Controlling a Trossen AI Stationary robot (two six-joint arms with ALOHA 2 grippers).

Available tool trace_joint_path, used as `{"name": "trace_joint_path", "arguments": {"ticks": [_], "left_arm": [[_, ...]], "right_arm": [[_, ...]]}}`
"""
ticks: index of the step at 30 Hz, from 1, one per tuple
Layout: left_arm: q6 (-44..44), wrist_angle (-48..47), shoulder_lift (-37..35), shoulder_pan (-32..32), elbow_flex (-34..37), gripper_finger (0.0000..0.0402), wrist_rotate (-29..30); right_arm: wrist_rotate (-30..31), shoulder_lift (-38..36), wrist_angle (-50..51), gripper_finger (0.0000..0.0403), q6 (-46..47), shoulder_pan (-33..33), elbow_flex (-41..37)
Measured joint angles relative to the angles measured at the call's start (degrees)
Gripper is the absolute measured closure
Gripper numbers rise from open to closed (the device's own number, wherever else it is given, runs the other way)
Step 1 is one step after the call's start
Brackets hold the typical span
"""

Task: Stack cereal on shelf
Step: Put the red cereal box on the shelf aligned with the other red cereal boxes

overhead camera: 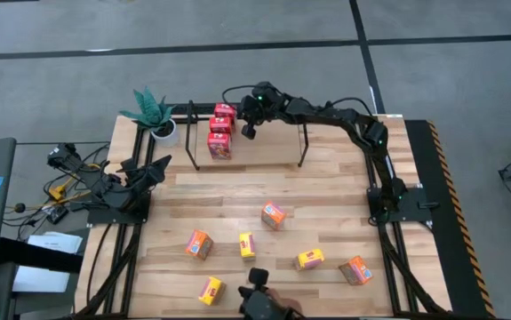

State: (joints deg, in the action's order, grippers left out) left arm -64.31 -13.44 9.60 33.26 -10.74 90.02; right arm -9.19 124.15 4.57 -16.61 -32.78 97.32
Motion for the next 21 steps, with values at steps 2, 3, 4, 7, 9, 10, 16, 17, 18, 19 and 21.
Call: {"name": "trace_joint_path", "arguments": {"ticks": [2,3,4,7,9,10,16,17,18,19,21], "left_arm": [[0.0,-0.4,0.0,0.0,0.0,0.0116,0.0],[0.0,-0.6,0.0,0.0,0.0,0.0116,0.0],[-0.1,-0.8,0.0,0.0,0.0,0.0116,0.0],[-0.3,-1.0,0.0,0.0,0.0,0.0116,0.0],[-0.3,-1.1,0.0,0.0,0.0,0.0116,0.0],[-0.3,-1.1,0.0,0.0,0.0,0.0116,0.0],[-0.3,-1.3,0.0,0.0,0.0,0.0116,0.0],[-0.3,-1.3,0.0,0.0,0.0,0.0116,0.0],[-0.3,-1.3,0.0,0.0,0.0,0.0116,0.0],[-0.3,-1.3,0.0,0.0,0.0,0.0116,0.0],[-0.3,-1.4,0.0,0.0,0.0,0.0116,0.0]], "right_arm": [[0.0,-0.1,-0.2,0.0388,0.0,-0.4,0.0],[0.0,-0.1,-0.2,0.0391,0.0,-0.5,0.0],[0.0,-0.1,-0.2,0.0392,0.0,-0.7,0.0],[0.0,-0.5,1.1,0.0387,1.2,-0.8,0.0],[-0.5,-1.4,2.2,0.0377,2.9,-0.7,-0.1],[-0.8,-1.7,1.4,0.0373,3.4,-0.5,0.1],[-1.4,-1.5,0.6,0.0377,4.5,-0.2,0.0],[-1.5,-1.3,0.0,0.0382,4.3,0.0,0.0],[-1.4,-1.2,-0.4,0.0386,4.3,0.1,0.0],[-1.5,-1.2,-0.5,0.039,4.2,0.1,0.0],[-1.7,-1.1,-1.7,0.0394,4.1,0.2,0.0]]}}
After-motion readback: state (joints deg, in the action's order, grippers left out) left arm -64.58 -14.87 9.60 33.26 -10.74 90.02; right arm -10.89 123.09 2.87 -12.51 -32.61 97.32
